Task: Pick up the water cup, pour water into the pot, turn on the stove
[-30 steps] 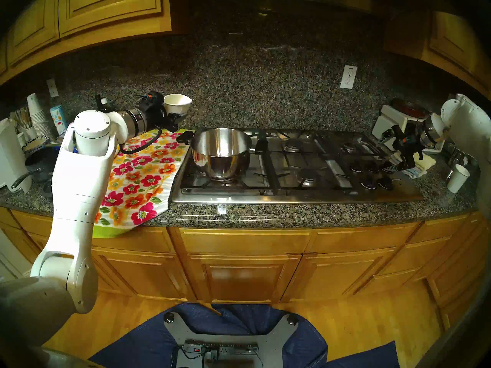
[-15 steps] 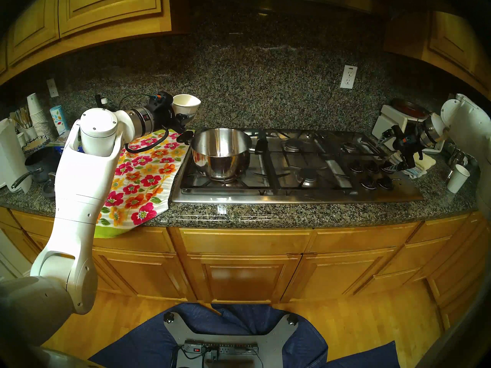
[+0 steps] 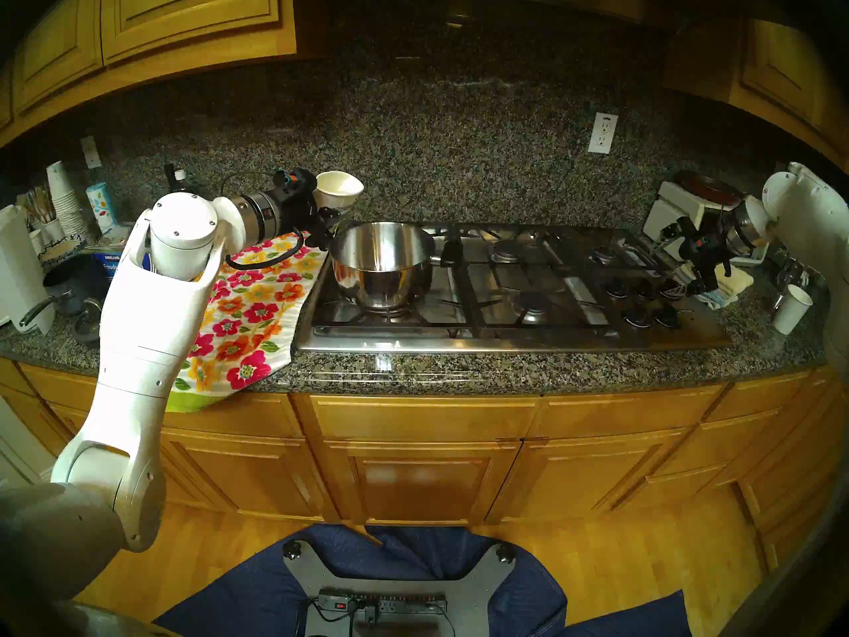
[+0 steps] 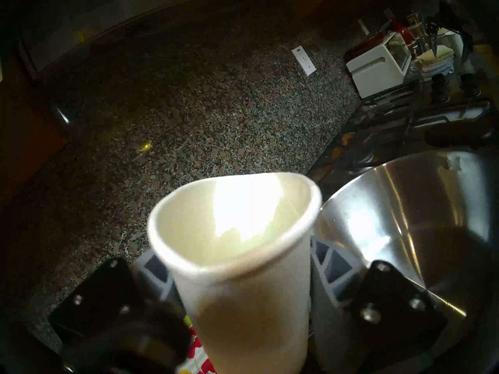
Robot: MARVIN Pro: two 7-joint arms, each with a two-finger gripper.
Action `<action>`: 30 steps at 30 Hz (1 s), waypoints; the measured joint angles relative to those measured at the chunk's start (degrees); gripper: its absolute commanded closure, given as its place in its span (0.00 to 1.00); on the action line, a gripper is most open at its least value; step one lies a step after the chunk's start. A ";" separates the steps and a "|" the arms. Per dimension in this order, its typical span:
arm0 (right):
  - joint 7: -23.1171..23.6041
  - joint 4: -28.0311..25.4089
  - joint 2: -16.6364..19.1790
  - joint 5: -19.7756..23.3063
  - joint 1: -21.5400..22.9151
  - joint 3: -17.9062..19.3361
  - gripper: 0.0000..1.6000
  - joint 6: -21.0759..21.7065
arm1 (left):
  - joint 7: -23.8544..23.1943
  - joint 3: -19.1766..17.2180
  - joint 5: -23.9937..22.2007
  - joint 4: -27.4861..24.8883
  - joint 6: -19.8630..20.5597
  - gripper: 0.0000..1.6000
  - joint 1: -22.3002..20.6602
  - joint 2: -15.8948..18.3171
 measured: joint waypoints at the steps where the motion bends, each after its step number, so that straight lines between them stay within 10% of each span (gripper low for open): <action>1: 0.00 0.00 0.00 0.00 0.00 0.00 0.00 0.00 | -0.04 0.10 0.16 -0.09 -0.32 0.64 0.06 0.13; 30: -0.06 0.03 -0.01 0.01 -0.01 -0.01 0.00 -0.04 | -3.74 2.71 4.70 3.62 -11.71 0.64 -3.37 4.05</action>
